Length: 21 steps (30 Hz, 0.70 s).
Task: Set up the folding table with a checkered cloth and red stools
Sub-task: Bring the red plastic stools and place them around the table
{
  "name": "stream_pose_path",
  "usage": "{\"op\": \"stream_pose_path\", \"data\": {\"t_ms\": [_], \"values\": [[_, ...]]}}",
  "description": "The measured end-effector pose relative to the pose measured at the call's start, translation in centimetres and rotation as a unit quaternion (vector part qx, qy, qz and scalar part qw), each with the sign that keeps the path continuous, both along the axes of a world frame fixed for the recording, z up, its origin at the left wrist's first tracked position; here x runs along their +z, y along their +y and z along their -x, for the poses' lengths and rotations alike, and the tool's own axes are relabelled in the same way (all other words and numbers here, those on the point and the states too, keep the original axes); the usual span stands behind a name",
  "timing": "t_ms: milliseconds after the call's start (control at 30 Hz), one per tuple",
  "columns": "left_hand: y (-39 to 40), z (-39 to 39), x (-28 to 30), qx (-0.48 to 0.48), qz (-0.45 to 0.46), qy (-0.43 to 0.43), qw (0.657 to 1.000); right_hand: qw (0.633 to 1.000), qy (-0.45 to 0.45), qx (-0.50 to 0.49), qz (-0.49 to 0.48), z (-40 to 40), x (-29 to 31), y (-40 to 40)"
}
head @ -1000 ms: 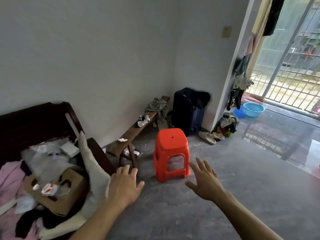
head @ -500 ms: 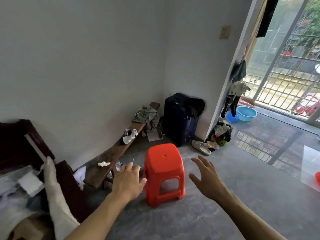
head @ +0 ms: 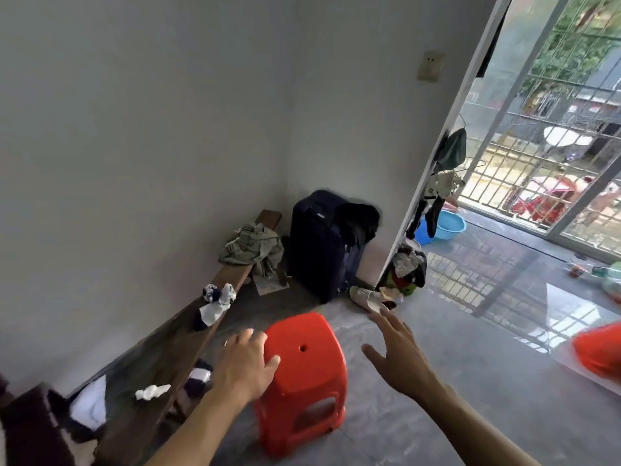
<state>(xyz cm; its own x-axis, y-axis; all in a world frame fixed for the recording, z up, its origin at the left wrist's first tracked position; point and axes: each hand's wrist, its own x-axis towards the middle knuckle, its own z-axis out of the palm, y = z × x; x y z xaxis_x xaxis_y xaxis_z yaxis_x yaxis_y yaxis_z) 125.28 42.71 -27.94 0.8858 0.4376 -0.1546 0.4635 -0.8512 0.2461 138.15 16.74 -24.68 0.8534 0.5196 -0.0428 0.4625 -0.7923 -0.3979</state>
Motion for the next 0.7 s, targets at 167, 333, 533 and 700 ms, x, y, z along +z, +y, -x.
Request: {"op": "stream_pose_path", "data": {"t_ms": [167, 333, 533, 700], "values": [[3.7, -6.2, -2.8, 0.049, 0.058, 0.016, 0.997, 0.999, 0.051, -0.008, 0.008, -7.1, -3.2, 2.2], [6.4, -11.8, -6.2, 0.092, 0.066, 0.056, 0.992, 0.994, 0.105, 0.013, 0.025, -15.4, -7.4, 5.6], [9.2, -17.8, -12.2, 0.13, 0.072, 0.103, 0.984, 0.982, 0.166, 0.05, 0.07, -22.8, -14.7, 9.5], [10.4, -21.0, -18.4, 0.162, 0.105, 0.13, 0.973, 0.97, 0.22, 0.042, 0.095, -25.1, -22.0, 11.7]]}}
